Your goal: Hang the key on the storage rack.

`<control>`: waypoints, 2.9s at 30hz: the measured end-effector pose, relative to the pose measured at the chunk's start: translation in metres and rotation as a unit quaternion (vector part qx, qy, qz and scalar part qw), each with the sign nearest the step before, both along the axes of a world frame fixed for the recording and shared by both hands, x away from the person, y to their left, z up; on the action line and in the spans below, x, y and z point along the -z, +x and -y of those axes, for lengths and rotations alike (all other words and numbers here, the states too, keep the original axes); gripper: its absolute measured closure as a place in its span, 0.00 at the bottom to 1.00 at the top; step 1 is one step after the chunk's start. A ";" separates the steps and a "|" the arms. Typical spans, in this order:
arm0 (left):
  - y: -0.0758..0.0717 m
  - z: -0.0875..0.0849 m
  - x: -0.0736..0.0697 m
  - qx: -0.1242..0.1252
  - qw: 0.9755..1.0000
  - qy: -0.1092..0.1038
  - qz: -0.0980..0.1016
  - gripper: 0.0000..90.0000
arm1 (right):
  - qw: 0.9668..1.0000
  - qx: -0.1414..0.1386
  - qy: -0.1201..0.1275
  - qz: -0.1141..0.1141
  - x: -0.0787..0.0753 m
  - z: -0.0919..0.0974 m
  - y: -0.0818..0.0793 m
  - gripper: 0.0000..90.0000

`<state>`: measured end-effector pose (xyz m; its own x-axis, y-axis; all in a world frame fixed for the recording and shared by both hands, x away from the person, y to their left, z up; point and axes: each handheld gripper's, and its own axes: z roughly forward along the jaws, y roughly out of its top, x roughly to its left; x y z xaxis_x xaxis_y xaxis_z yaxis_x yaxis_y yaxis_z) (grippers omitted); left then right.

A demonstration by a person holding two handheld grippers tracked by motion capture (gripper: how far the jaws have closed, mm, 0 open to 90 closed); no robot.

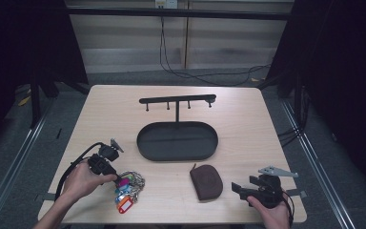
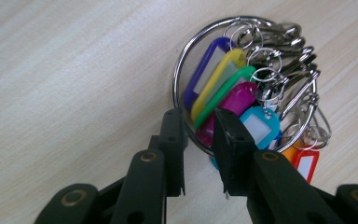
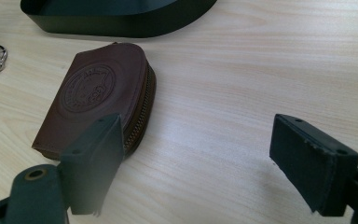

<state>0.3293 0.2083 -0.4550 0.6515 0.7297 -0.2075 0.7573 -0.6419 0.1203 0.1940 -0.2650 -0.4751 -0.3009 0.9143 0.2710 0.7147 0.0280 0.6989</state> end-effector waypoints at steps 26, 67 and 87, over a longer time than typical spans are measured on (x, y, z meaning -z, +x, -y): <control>0.003 0.029 0.007 0.017 0.997 0.067 -0.037 0.84 | 1.000 -0.001 0.000 -0.006 0.001 0.000 0.001 0.19; 0.010 0.026 -0.019 0.040 0.997 0.049 -0.047 0.97 | 1.000 0.000 0.004 -0.012 0.001 0.001 0.002 0.19; 0.012 0.032 -0.063 0.063 0.998 0.022 -0.019 0.98 | 1.000 -0.001 0.005 -0.013 0.002 0.001 0.002 0.19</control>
<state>0.3410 0.1764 -0.3924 0.7310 0.6511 -0.2041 0.6735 -0.7365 0.0626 0.1961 -0.2661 -0.4767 -0.2949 0.9109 0.2887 0.7328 0.0217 0.6801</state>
